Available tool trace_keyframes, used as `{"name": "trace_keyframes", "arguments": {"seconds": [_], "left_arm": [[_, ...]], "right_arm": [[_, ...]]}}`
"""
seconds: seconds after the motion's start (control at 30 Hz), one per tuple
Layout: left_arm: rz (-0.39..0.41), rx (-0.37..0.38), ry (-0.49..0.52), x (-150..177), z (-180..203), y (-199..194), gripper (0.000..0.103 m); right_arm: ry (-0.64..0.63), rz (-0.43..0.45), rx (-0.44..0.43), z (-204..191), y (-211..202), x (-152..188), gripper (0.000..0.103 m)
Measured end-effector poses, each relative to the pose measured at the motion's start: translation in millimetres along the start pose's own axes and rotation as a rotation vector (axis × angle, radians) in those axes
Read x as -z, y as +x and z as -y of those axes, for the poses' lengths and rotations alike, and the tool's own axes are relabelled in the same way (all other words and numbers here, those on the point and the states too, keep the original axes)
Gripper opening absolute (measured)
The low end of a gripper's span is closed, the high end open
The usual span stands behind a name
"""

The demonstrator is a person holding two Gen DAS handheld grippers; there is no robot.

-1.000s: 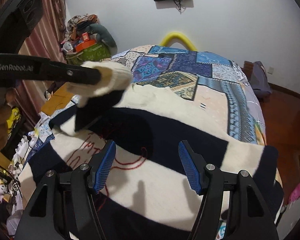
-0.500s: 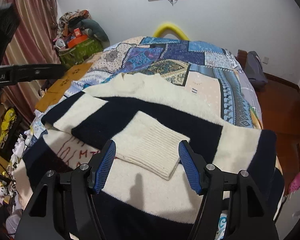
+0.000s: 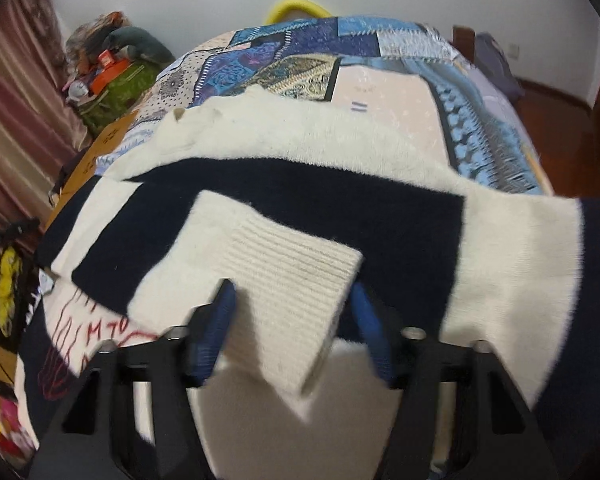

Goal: Fold small clothes

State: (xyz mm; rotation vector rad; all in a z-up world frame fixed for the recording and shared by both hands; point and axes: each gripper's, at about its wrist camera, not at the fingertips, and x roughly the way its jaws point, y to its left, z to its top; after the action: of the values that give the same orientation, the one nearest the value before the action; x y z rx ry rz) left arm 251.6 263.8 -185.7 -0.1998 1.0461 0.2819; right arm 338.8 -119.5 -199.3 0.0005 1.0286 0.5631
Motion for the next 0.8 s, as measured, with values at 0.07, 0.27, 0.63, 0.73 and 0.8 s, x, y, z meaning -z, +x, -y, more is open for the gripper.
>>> {"name": "trace_keyframes", "arguments": {"seconds": [0.07, 0.27, 0.63, 0.73, 0.8], "left_arm": [[-0.006, 0.005, -0.003, 1, -3, 8, 0.06], [-0.006, 0.009, 0.039, 0, 8, 17, 0.06], [-0.012, 0.033, 0.108, -1, 41, 24, 0.06], [-0.033, 0.023, 0.131, 5, 50, 33, 0.061], [-0.05, 0.02, 0.13, 8, 52, 40, 0.061]], "right_arm": [[0.001, 0.016, 0.005, -2, 2, -1, 0.032], [-0.073, 0.081, -0.001, -14, -20, -10, 0.01], [-0.061, 0.262, 0.052, 10, -91, -51, 0.01], [-0.032, 0.234, 0.076, 26, -87, -44, 0.01], [-0.009, 0.204, 0.078, 35, -82, -39, 0.01]]}}
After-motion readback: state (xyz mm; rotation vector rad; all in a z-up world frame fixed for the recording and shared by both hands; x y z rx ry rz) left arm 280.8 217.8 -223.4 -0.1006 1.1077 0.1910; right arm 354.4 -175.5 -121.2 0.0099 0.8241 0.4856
